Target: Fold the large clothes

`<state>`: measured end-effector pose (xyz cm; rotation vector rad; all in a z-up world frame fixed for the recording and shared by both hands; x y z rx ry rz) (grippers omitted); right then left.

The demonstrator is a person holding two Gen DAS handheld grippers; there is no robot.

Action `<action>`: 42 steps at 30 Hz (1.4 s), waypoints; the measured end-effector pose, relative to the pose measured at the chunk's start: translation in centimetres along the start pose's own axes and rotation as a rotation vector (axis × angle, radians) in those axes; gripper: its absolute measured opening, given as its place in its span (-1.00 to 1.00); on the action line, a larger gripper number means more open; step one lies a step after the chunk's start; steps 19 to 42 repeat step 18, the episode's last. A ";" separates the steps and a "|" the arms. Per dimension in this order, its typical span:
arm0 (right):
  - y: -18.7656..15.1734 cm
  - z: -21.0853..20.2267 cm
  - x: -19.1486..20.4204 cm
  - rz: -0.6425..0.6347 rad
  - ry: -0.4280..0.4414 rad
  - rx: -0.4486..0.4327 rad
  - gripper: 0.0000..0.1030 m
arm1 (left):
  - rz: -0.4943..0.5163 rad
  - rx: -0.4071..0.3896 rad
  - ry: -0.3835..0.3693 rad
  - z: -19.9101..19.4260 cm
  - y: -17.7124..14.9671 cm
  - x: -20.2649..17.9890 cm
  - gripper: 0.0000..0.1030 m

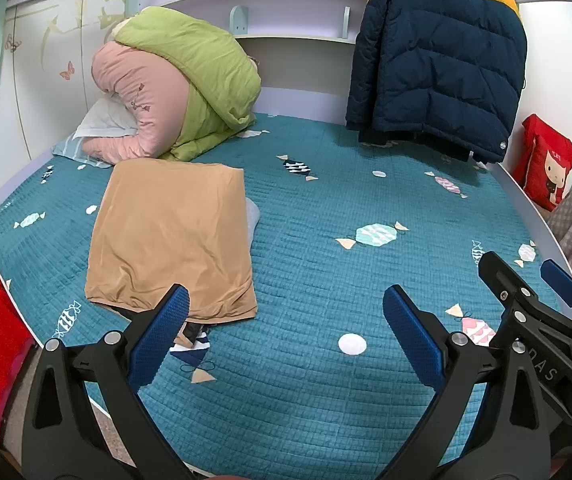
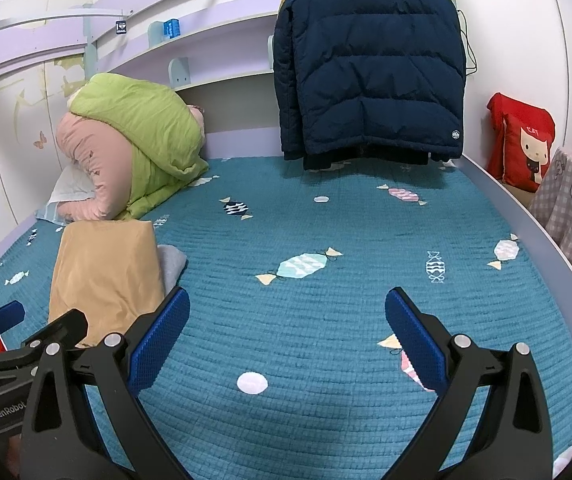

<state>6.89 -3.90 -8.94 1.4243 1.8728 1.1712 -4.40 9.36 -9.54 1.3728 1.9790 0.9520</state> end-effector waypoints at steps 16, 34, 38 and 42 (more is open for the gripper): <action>-0.1 -0.2 0.0 0.002 -0.001 0.004 0.84 | -0.012 0.010 -0.008 0.1 0.0 -0.2 0.90; -0.1 -0.2 0.0 0.002 -0.002 0.003 0.84 | -0.011 0.009 -0.007 0.1 0.0 -0.2 0.90; -0.1 -0.2 0.0 0.002 -0.002 0.003 0.84 | -0.011 0.009 -0.007 0.1 0.0 -0.2 0.90; -0.1 -0.2 0.0 0.002 -0.002 0.003 0.84 | -0.011 0.009 -0.007 0.1 0.0 -0.2 0.90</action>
Point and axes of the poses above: each gripper's, at about its wrist camera, not at the fingertips, and z roughly the way its jaws point, x to its left, y to its top, the point moved 3 cm from there along z, roughly the way its jaws point, and after that the axes turned 2 degrees about -x, right-handed, at the moved point
